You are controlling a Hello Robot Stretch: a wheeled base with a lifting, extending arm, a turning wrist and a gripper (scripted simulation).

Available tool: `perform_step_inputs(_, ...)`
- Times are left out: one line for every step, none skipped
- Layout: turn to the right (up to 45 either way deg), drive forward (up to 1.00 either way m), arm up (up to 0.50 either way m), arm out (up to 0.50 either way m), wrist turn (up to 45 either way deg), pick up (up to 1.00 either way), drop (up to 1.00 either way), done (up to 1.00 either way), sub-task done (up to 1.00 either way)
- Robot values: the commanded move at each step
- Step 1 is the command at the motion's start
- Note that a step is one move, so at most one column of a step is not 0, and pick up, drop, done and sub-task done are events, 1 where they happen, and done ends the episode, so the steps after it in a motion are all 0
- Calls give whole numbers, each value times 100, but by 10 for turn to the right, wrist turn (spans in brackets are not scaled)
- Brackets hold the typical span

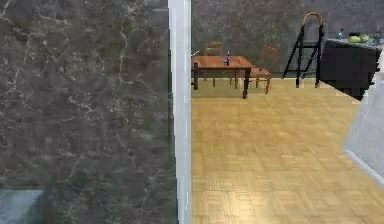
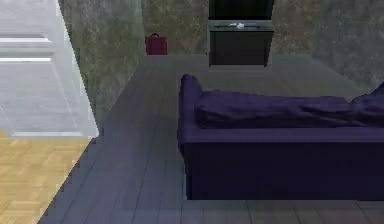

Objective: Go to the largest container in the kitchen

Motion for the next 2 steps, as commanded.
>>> perform_step_inputs(360, 0, 0, 0, 0, 0, 0, 0, 0)
perform_step_inputs(0, 95, 0, 0, 0, 0, 0, 0, 0)
